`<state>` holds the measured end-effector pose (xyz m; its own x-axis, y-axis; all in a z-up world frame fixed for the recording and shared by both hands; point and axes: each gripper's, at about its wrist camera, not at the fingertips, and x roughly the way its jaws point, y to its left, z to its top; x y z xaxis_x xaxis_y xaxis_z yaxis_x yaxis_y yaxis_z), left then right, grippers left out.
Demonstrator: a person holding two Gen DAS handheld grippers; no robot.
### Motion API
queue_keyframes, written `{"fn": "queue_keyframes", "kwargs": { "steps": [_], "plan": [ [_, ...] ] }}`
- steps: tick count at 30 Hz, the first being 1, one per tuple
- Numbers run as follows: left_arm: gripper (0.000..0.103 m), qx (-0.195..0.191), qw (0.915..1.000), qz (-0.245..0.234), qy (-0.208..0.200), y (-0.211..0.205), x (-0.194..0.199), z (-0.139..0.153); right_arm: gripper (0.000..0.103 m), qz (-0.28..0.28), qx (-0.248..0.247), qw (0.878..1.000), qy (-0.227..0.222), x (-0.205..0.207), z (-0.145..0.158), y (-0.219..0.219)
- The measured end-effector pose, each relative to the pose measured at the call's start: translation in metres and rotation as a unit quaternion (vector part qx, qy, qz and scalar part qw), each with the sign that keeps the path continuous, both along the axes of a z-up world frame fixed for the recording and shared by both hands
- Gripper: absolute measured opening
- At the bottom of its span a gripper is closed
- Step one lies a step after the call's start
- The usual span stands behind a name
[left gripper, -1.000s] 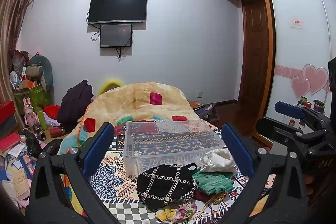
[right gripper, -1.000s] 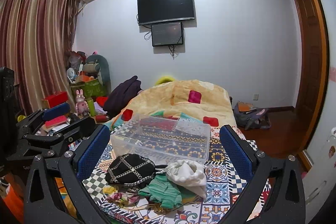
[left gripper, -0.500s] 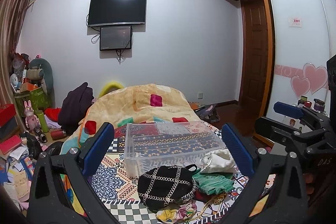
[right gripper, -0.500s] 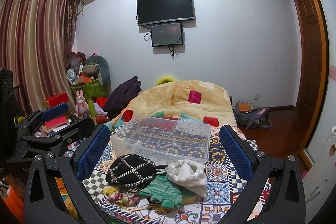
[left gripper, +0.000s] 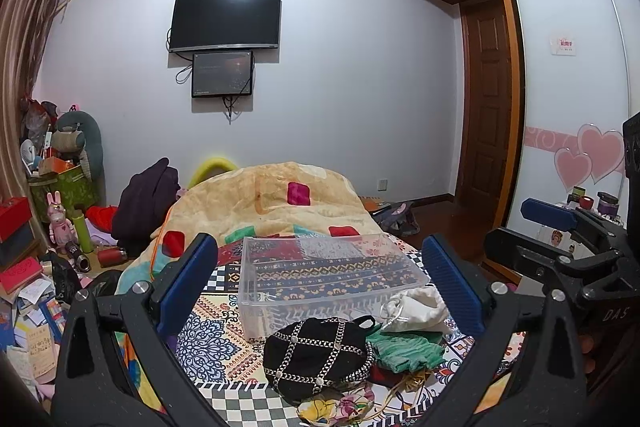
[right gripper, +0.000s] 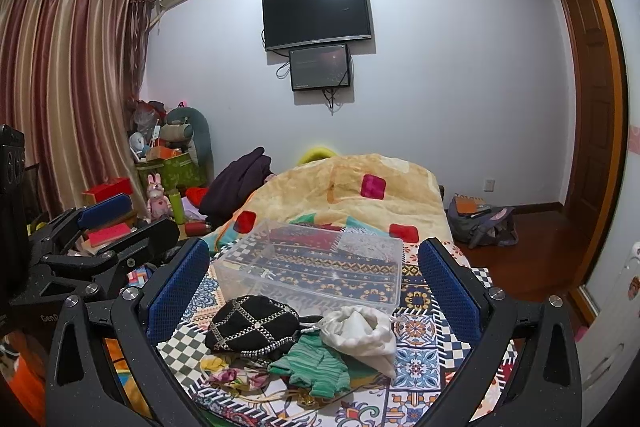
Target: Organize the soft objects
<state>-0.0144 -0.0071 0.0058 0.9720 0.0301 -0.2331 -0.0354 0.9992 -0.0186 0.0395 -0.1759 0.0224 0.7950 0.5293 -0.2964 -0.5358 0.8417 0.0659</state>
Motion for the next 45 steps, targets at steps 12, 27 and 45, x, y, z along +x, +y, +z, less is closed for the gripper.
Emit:
{"fn": "queue_keyframes", "kwargs": {
  "steps": [12, 27, 45],
  "plan": [
    [0.103, -0.001, 1.0000, 0.000, 0.000, -0.001, 0.000, 0.000, 0.103, 0.002, 0.002, 1.000, -0.001, -0.001, -0.001, 0.000],
    [0.103, -0.004, 1.0000, -0.004, 0.006, -0.002, 0.002, 0.001, 0.103, 0.003, 0.003, 1.000, 0.000, 0.000, -0.002, 0.000],
    [0.103, -0.055, 0.9841, -0.024, 0.167, 0.025, 0.061, -0.061, 0.103, -0.011, -0.051, 0.990, 0.132, 0.055, -0.049, -0.014]
  ]
}}
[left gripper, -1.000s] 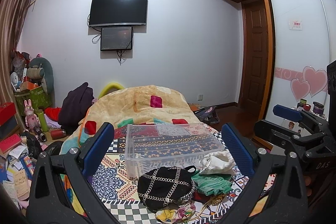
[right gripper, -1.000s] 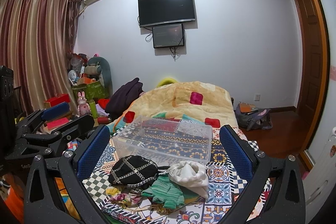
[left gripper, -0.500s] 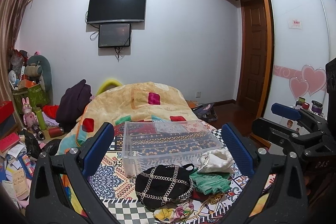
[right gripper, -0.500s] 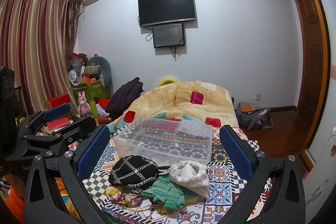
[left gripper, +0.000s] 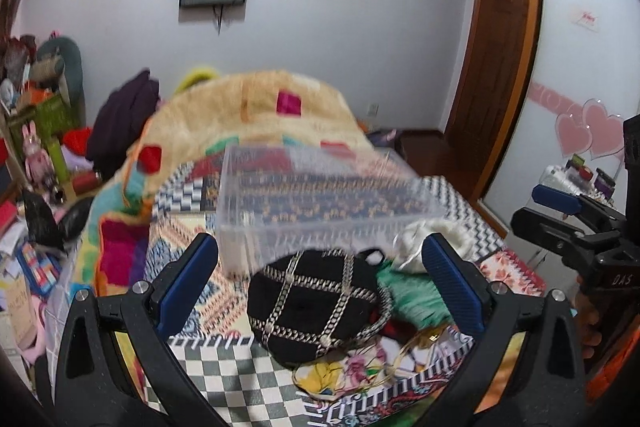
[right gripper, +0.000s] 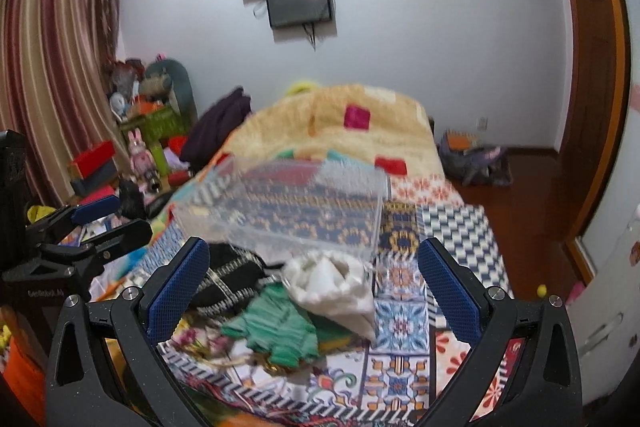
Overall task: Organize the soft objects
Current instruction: 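Grasp the black chain-pattern bag with the left tool while the right tool grasps the white drawstring bag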
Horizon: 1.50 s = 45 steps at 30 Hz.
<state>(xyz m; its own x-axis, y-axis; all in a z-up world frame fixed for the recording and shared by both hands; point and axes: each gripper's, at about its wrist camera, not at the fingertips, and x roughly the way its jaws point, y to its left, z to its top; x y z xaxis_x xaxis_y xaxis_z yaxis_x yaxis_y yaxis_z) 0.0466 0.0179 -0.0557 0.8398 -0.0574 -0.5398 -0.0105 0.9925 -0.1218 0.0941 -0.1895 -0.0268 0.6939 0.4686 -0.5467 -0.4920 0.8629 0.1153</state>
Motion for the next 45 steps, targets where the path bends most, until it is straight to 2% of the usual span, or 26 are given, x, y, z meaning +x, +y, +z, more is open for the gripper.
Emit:
{"fn": "queue_keyframes", "kwargs": {
  "steps": [5, 9, 13, 17, 24, 26, 35, 45],
  "plan": [
    [0.103, -0.003, 0.9993, 0.002, 0.036, 0.004, 0.018, -0.027, 0.101, -0.004, -0.009, 0.999, 0.035, 0.013, -0.018, -0.004],
    [0.103, -0.006, 0.9982, 0.011, 0.059, 0.009, 0.029, -0.045, 0.089, -0.006, -0.015, 0.998, 0.059, 0.024, -0.030, -0.002],
    [0.083, -0.021, 0.9963, 0.008, 0.083, 0.016, 0.042, -0.060, 0.074, -0.002, -0.009, 0.996, 0.091, 0.034, -0.041, 0.000],
    [0.074, -0.036, 0.9950, 0.000, 0.093, 0.018, 0.049, -0.070, 0.058, 0.014, -0.010, 0.993, 0.113, 0.037, -0.050, 0.005],
    [0.054, -0.027, 0.9954, -0.011, 0.091, 0.014, 0.051, -0.074, 0.035, 0.032, -0.016, 0.993, 0.116, 0.036, -0.054, 0.013],
    [0.043, -0.026, 0.9954, -0.013, 0.092, 0.012, 0.050, -0.073, 0.028, 0.033, -0.016, 0.993, 0.116, 0.036, -0.055, 0.012],
    [0.020, -0.021, 0.9969, -0.015, 0.074, 0.013, 0.037, -0.060, 0.019, 0.031, -0.004, 0.995, 0.097, 0.032, -0.044, 0.008],
    [0.017, -0.019, 0.9990, -0.024, 0.032, 0.011, 0.013, -0.025, 0.018, 0.036, 0.010, 0.997, 0.064, 0.022, -0.021, 0.007]
  ]
}}
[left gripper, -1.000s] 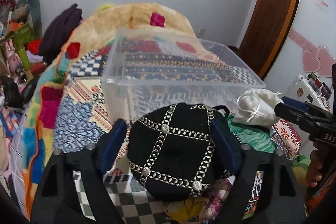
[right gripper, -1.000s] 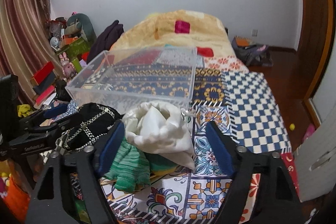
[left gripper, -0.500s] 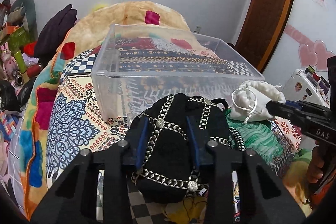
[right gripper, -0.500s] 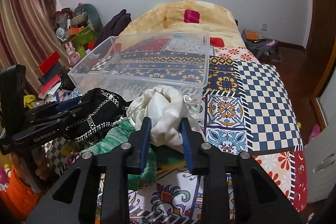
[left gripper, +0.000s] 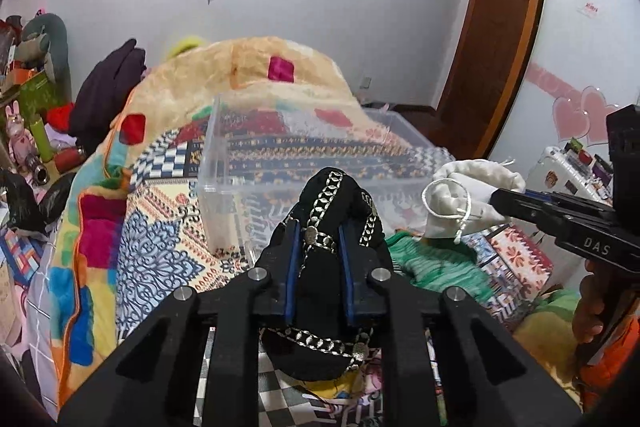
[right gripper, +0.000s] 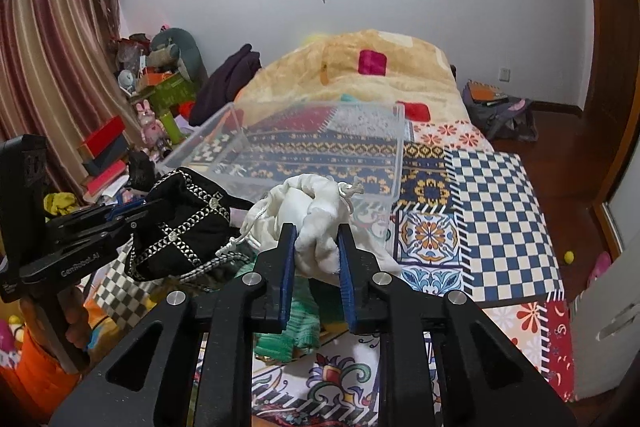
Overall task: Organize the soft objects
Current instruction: 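Grasp the black chain-pattern bag with the left tool while the right tool grasps the white drawstring bag, then carry both bags over the clear box and open both tools to drop them in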
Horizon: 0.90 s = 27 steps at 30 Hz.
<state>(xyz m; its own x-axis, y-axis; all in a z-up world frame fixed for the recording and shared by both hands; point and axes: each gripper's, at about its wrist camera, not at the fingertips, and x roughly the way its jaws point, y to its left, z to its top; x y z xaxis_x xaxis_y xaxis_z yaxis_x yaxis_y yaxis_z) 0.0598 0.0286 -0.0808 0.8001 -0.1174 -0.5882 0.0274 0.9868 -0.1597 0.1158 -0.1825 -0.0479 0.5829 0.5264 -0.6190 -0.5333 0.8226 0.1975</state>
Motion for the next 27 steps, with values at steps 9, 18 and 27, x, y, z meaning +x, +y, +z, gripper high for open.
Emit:
{"fn": "queue_keyframes", "kwargs": {
  "steps": [9, 18, 27],
  "plan": [
    [0.017, -0.032, 0.9992, -0.011, -0.024, 0.011, -0.008, 0.027, 0.018, -0.004, 0.023, 0.999, -0.031, -0.004, 0.024, -0.005],
    [0.017, -0.027, 0.9990, -0.002, -0.037, 0.024, 0.007, 0.047, 0.018, -0.008, 0.034, 0.998, -0.054, 0.004, 0.038, -0.004],
    [0.017, 0.000, 0.9985, 0.016, -0.052, 0.025, 0.042, 0.061, 0.018, -0.008, 0.036, 0.997, -0.068, 0.027, 0.047, 0.011]
  ]
}}
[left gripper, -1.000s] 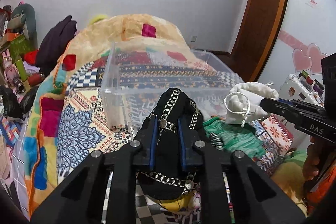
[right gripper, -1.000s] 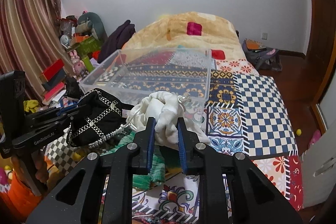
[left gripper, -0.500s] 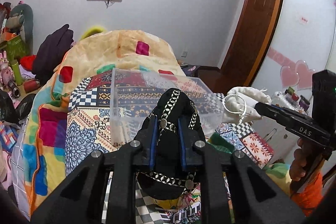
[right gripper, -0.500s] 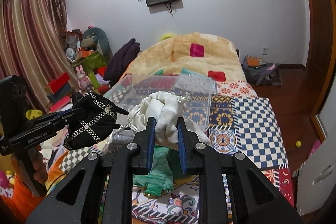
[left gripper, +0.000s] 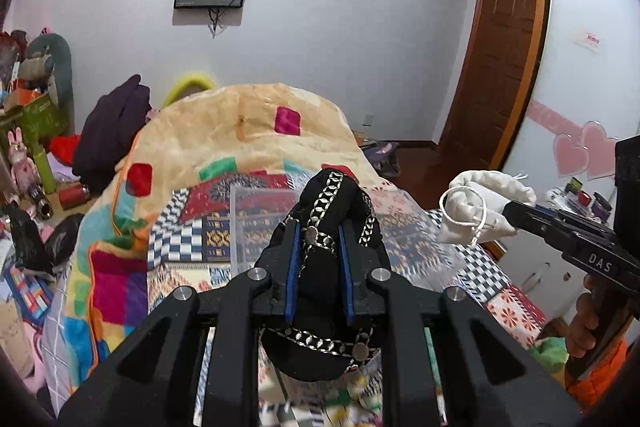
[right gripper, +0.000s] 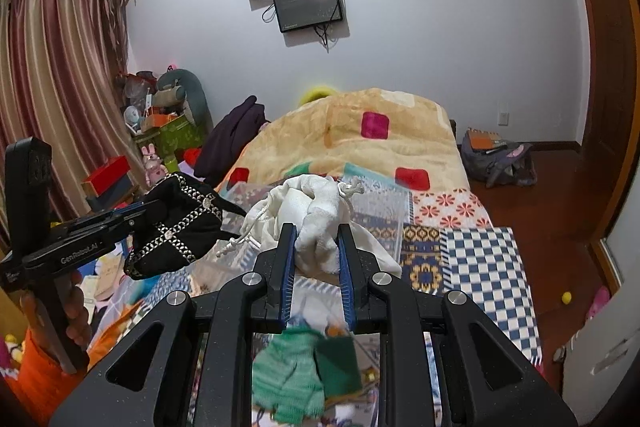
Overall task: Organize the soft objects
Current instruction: 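Carry both bags over the clear box and open both tools to drop them in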
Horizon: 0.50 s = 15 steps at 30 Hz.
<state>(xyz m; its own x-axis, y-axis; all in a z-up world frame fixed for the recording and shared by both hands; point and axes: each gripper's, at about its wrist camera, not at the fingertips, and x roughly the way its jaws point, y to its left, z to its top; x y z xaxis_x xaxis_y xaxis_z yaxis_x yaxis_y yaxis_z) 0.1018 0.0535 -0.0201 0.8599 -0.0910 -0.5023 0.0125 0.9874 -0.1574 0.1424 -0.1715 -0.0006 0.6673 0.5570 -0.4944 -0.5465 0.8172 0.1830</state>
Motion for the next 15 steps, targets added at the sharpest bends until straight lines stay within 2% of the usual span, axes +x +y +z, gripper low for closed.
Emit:
{"fn": "queue_keyframes", "kwargs": {
  "steps": [6, 15],
  "plan": [
    [0.018, 0.016, 0.9998, 0.009, 0.004, -0.001, 0.031, -0.003, 0.018, -0.001, -0.015, 1.000, 0.007, 0.023, -0.006, 0.019],
    [0.017, 0.039, 0.9981, 0.008, 0.046, -0.007, 0.083, -0.036, 0.018, -0.004, -0.051, 0.997, 0.050, 0.058, -0.034, 0.038]
  ]
}}
